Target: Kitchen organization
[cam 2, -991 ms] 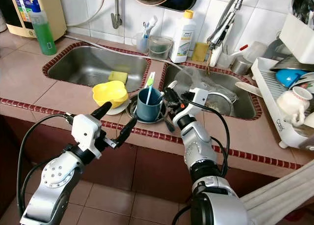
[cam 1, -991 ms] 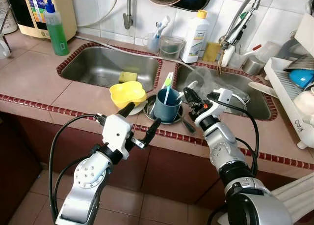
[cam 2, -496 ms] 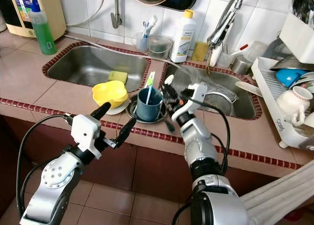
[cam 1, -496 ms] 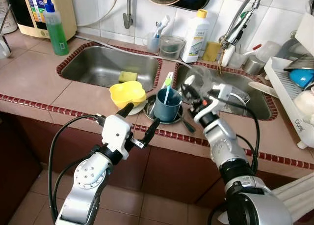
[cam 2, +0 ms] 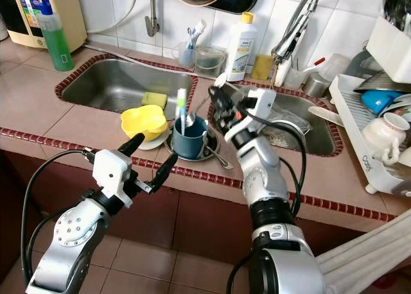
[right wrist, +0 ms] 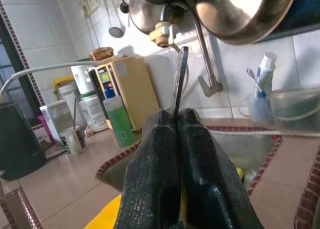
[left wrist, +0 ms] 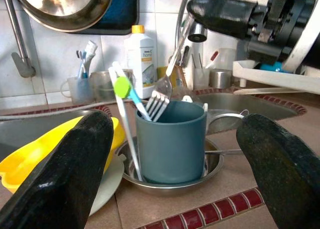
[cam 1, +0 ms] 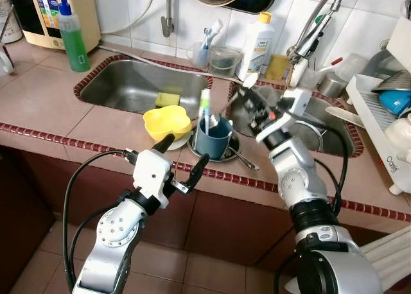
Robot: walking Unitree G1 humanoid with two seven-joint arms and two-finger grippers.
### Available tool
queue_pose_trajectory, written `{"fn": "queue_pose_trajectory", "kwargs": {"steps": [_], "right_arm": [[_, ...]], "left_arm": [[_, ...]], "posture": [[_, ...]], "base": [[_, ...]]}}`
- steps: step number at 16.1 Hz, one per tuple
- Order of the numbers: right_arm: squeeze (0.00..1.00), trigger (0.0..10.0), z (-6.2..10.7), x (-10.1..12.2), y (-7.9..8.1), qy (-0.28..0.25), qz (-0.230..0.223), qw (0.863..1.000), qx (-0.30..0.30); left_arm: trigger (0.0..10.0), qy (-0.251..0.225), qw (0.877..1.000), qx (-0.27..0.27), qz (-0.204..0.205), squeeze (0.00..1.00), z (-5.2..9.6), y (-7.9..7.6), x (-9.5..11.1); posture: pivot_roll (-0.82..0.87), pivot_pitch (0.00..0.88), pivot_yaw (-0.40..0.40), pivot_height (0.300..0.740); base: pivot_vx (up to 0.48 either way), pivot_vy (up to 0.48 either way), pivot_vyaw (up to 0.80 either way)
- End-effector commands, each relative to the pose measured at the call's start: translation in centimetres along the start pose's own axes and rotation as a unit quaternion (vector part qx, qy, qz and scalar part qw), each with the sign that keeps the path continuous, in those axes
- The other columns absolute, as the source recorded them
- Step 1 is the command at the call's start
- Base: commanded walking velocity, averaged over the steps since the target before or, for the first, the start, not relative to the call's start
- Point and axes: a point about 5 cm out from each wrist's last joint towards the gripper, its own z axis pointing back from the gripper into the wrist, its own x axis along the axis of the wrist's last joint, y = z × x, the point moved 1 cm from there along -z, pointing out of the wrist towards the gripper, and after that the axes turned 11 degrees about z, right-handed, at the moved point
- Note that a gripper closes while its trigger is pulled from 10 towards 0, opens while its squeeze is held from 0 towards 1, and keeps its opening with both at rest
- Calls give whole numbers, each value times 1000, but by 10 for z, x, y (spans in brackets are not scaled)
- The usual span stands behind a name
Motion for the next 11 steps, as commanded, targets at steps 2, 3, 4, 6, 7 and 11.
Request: {"fn": "queue_pose_trajectory", "kwargs": {"steps": [2,3,4,6,7,11], "right_arm": [[0,10000,-6,14,1,-12,16,1000,7],[0,10000,-4,13,1,-9,18,1000,8],[0,10000,-4,13,1,-9,18,1000,8],[0,10000,1,8,-1,4,21,1000,0],[0,10000,2,8,-1,5,22,1000,0],[0,10000,4,3,-3,22,35,999,-4]], "left_arm": [[10000,-6,1000,-7,-2,0,-4,-4,3],[10000,-6,1000,-7,-2,0,-4,-4,3],[10000,-6,1000,-7,-2,0,-4,-4,3],[10000,-7,1000,-6,-2,0,-4,-4,3],[10000,-6,1000,-6,-2,0,-4,-4,3],[10000,-7,1000,-8,-3,0,-5,-3,4]], "posture": [[24,0,-129,740],[24,0,-129,740],[24,0,-129,740],[24,0,-129,740],[23,0,-129,740],[21,0,-126,740]], "base": [[0,0,0],[0,0,0],[0,0,0],[0,0,0],[0,0,0],[0,0,0]]}}
